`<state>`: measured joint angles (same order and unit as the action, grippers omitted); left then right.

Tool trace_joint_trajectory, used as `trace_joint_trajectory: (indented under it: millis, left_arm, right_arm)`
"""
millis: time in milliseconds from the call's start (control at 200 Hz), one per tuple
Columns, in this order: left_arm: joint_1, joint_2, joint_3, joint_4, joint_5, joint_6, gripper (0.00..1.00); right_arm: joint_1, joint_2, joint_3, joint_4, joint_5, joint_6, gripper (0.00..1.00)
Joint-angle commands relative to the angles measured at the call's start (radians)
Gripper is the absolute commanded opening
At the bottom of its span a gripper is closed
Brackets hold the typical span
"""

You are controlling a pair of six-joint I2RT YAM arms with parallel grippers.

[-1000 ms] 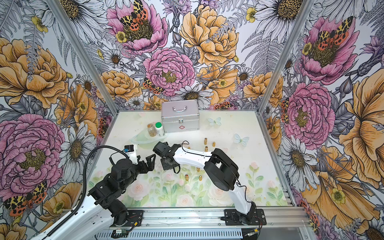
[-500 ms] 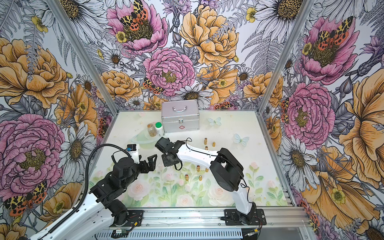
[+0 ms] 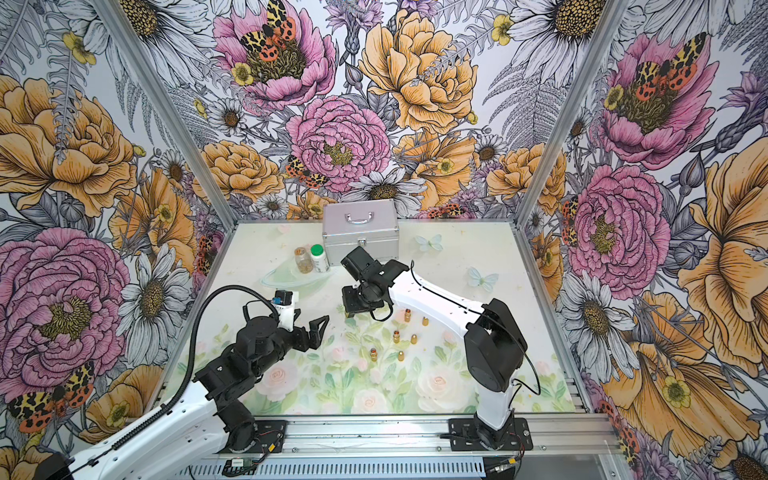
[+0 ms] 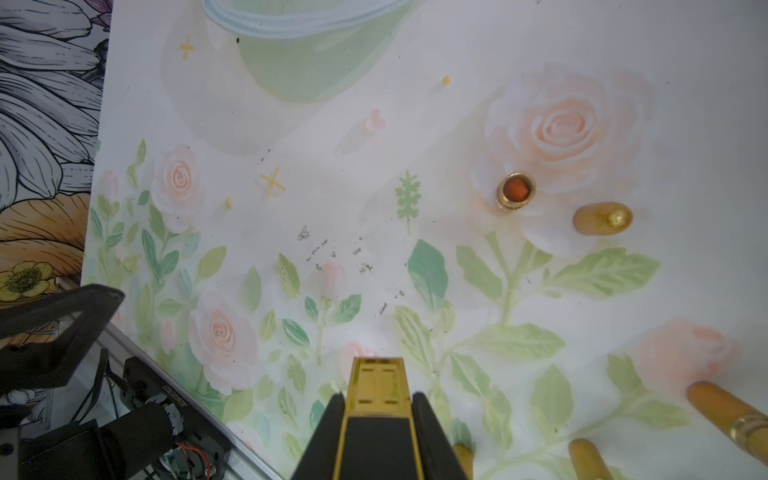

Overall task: Open the lipstick cap
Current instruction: Pick up the lipstick at the center of the board, then open the cover of the lipstick.

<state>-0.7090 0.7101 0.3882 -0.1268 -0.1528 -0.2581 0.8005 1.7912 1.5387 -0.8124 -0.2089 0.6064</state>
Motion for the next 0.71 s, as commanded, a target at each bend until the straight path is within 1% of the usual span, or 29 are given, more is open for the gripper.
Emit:
trace_joint_trajectory:
  millis: [0,90,100,120,250,380,485,650,701]
  left_arm:
    - [-0.06,0.033,-0.007,0.123,0.078,0.127,0.92]
    - [-0.107,0.076,0.001,0.14,0.067,0.185,0.89]
    - [-0.11,0.08,0.001,0.144,0.068,0.188,0.88]
    - [-0.115,0.09,0.002,0.152,0.071,0.197,0.86]
    - [-0.129,0.15,0.011,0.203,0.102,0.232,0.75]
    - [-0.133,0.19,0.022,0.243,0.139,0.256,0.65]
    - [-0.138,0.219,0.031,0.267,0.172,0.273,0.62]
    - [-0.139,0.256,0.05,0.287,0.186,0.285,0.55]
    - [-0.14,0.259,0.053,0.297,0.186,0.287,0.51]
  right_arm:
    - [-0.003,-0.051,0.026,-0.062,-0.113,-0.053,0.24]
    - [-0.003,-0.069,0.035,-0.087,-0.164,-0.066,0.24]
    - [-0.023,-0.07,0.036,-0.089,-0.169,-0.066,0.24]
    - [-0.031,-0.074,0.036,-0.093,-0.182,-0.065,0.24]
    - [-0.036,-0.092,0.044,-0.108,-0.271,-0.071,0.24]
    - [-0.038,-0.111,0.036,-0.12,-0.295,-0.07,0.24]
    - [-0.037,-0.115,0.032,-0.123,-0.307,-0.064,0.24]
    - [-0.037,-0.113,0.033,-0.123,-0.328,-0.063,0.24]
    - [-0.037,-0.113,0.031,-0.122,-0.328,-0.062,0.24]
